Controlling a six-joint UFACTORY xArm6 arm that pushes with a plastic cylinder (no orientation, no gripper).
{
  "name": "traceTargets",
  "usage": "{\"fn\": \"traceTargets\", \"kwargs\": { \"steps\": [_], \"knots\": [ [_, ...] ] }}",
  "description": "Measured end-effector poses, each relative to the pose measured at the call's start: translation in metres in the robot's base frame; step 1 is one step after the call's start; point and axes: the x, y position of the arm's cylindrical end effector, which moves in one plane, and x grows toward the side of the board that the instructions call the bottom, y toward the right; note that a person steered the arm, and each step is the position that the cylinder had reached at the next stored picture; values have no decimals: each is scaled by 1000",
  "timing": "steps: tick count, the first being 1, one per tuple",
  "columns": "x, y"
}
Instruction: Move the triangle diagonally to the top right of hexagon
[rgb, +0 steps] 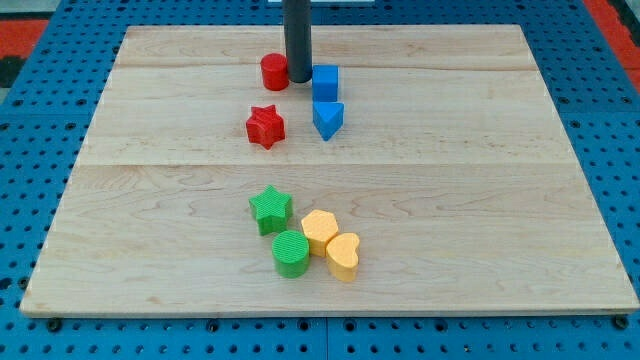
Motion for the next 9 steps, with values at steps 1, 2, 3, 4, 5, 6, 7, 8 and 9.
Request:
{"fn": "traceTargets", "kwargs": {
  "steps": [1, 2, 3, 4, 5, 6, 7, 8, 9],
  "knots": [
    [0, 0],
    [17, 0],
    [43, -28],
    [70, 5],
    [98, 20],
    [93, 52],
    [73, 90],
    [79, 112],
    [57, 96]
  ]
}}
